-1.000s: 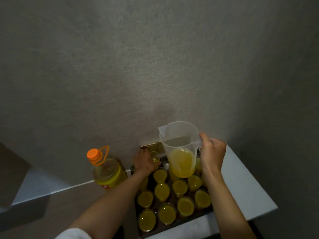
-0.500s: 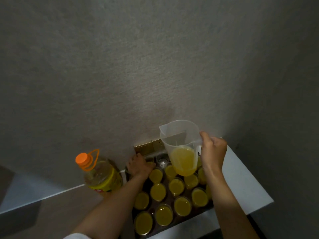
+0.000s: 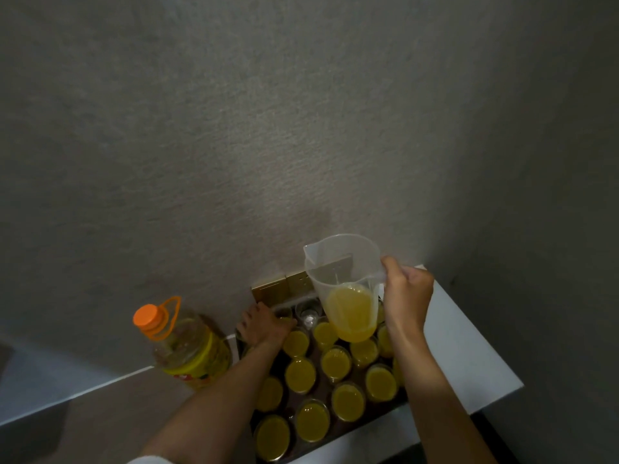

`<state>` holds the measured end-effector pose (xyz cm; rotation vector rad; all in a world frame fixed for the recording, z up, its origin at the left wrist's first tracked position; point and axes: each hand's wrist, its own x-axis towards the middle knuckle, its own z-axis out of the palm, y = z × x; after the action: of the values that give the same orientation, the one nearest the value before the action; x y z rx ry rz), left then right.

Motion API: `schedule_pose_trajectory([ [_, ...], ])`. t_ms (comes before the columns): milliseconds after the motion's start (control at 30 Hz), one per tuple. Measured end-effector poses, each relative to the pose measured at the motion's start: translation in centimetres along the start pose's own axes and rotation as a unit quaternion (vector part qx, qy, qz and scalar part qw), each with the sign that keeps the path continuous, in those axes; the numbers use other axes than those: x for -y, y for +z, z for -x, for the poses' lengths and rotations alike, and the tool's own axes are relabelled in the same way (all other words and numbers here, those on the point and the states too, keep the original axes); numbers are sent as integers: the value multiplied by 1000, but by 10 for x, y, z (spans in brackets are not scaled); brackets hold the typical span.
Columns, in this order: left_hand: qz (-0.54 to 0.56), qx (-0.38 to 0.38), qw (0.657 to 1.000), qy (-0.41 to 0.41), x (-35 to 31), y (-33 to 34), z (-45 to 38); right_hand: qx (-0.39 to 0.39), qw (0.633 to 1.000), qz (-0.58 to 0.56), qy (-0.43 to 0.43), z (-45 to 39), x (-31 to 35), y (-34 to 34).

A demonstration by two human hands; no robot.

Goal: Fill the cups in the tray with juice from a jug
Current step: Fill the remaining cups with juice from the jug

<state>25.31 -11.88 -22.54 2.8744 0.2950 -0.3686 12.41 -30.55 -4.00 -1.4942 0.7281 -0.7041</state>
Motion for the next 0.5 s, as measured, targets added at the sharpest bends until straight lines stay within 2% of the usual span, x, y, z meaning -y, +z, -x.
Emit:
schedule_pose_trajectory([
  [367, 29, 0, 999, 15, 4, 0, -3, -1, 1000, -7, 15, 4, -3, -10],
  [500, 41, -27, 998, 31, 3, -2, -3, -3, 1000, -8, 18, 3, -4, -12],
])
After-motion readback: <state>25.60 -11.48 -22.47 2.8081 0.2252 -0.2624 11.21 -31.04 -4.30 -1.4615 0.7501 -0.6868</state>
